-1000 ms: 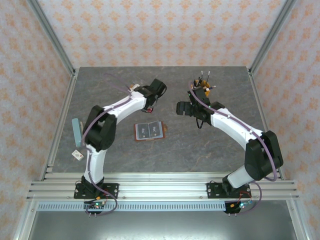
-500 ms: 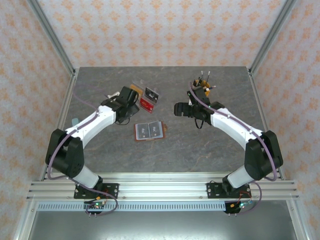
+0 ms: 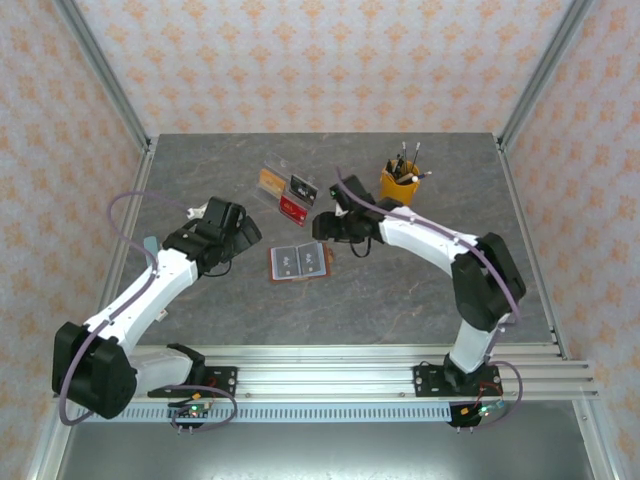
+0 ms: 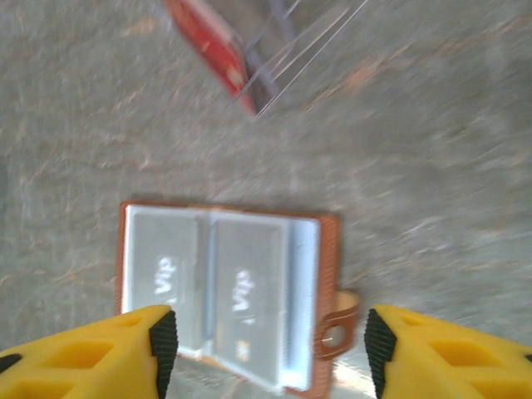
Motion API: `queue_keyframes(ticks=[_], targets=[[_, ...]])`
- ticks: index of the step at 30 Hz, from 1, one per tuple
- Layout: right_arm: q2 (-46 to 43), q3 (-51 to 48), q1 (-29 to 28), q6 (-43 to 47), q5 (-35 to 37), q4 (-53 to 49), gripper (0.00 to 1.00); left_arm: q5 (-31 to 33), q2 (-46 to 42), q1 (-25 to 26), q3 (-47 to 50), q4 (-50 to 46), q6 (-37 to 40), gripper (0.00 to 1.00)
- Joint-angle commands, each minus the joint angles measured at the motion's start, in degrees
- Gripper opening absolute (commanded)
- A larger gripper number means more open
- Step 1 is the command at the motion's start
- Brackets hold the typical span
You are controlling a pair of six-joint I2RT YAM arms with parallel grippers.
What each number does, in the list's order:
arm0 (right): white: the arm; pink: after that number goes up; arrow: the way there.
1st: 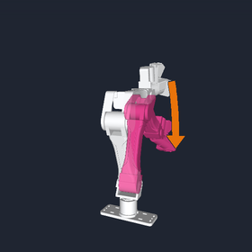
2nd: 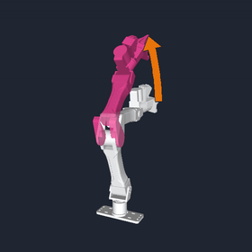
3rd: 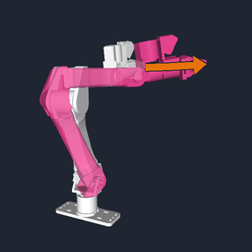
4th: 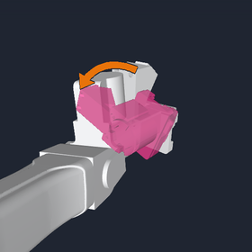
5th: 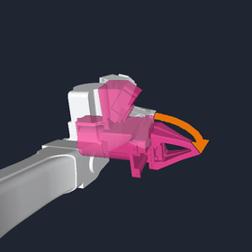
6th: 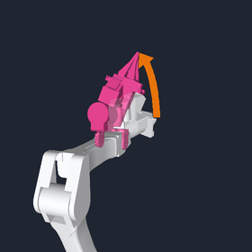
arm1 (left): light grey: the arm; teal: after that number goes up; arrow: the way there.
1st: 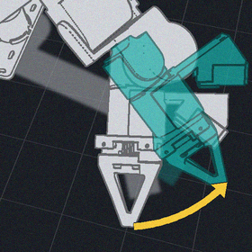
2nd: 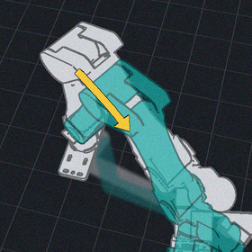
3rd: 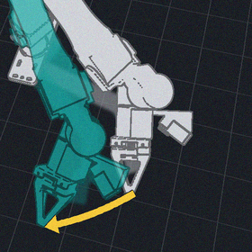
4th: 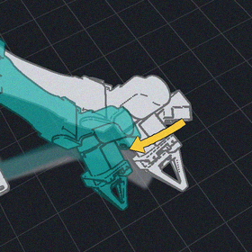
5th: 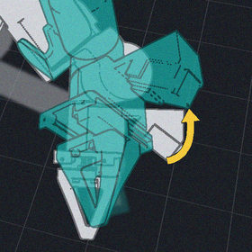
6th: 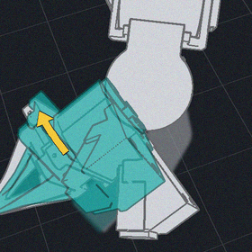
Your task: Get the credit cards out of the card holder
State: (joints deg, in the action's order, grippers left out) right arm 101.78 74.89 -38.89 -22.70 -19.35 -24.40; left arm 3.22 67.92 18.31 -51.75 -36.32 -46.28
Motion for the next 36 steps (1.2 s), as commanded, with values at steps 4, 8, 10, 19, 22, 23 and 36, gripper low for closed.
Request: queue_keyframes(ticks=[4,8,10,19,22,23,36], targets=[[6.45,4.65,-3.02,-5.27,0.46,-3.13,0.55,-3.63,-2.38,-0.60,3.43,-2.16,3.42,1.00],[9.26,6.89,-3.03,-4.25,2.77,-4.99,0.54,-6.56,-1.56,-0.56,4.28,-0.52,5.27,1.00],[11.16,9.15,-3.03,-2.98,2.92,-7.22,0.54,-7.38,-0.85,-0.55,4.30,0.04,6.05,1.00],[14.87,12.77,-3.03,-0.88,1.78,-9.67,0.54,-13.23,2.84,-0.55,4.09,4.79,8.66,1.00],[15.75,13.69,-3.03,-0.28,1.40,-10.17,0.54,-14.09,3.61,-0.46,4.43,6.13,8.58,0.99],[15.97,13.92,-3.03,-0.10,1.09,-10.29,0.54,-14.55,3.86,-0.42,4.53,6.53,8.53,0.99],[16.47,14.43,-2.86,0.63,-1.49,-9.82,0.49,-27.69,12.08,0.65,6.24,18.73,4.97,0.74]])
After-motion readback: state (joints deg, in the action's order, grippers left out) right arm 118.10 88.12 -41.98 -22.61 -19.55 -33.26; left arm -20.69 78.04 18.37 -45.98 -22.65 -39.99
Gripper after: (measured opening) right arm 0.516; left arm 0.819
